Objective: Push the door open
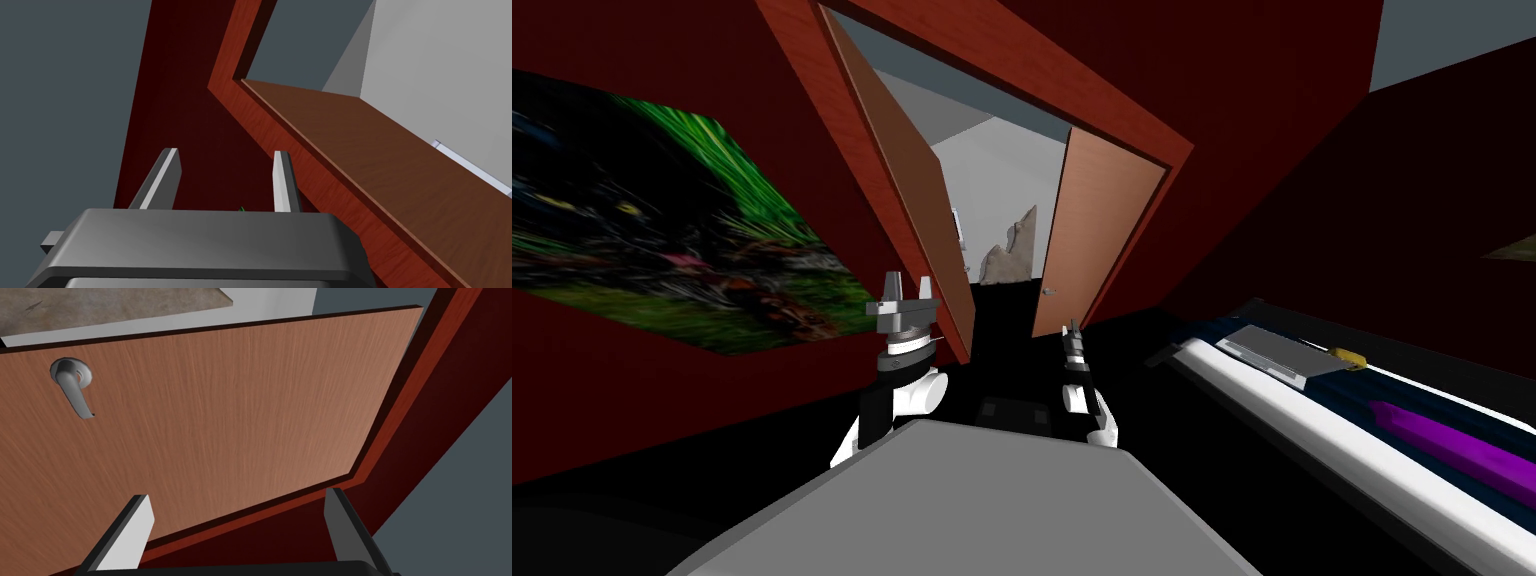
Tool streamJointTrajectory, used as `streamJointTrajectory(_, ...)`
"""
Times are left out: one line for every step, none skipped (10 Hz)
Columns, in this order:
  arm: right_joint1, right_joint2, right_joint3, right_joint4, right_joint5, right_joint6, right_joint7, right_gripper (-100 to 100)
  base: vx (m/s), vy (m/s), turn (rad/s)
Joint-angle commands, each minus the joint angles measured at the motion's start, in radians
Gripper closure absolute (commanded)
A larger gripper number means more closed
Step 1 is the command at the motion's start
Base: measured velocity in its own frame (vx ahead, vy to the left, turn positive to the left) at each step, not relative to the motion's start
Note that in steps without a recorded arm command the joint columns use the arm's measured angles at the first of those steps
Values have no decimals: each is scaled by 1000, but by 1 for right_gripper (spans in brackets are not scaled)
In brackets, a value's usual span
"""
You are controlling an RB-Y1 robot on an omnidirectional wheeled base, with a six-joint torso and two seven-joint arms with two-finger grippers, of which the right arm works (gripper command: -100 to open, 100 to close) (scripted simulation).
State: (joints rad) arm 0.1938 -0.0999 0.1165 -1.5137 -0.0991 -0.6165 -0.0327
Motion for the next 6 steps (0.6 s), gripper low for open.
streamJointTrajectory(-17,-1,2,42,-1,-10,1,-100,84,-78,76)
streamJointTrajectory(-28,-2,4,68,-1,-15,3,-100,75,-88,60)
streamJointTrajectory(-39,-2,5,93,-1,-20,4,-100,90,-80,77)
streamJointTrajectory(-49,-2,6,118,-2,-25,5,-100,79,-76,68)
streamJointTrajectory(-60,-1,8,143,-2,-30,6,-100,71,-82,64)
streamJointTrajectory(-71,-1,9,169,-2,-36,8,-100,76,-78,71)
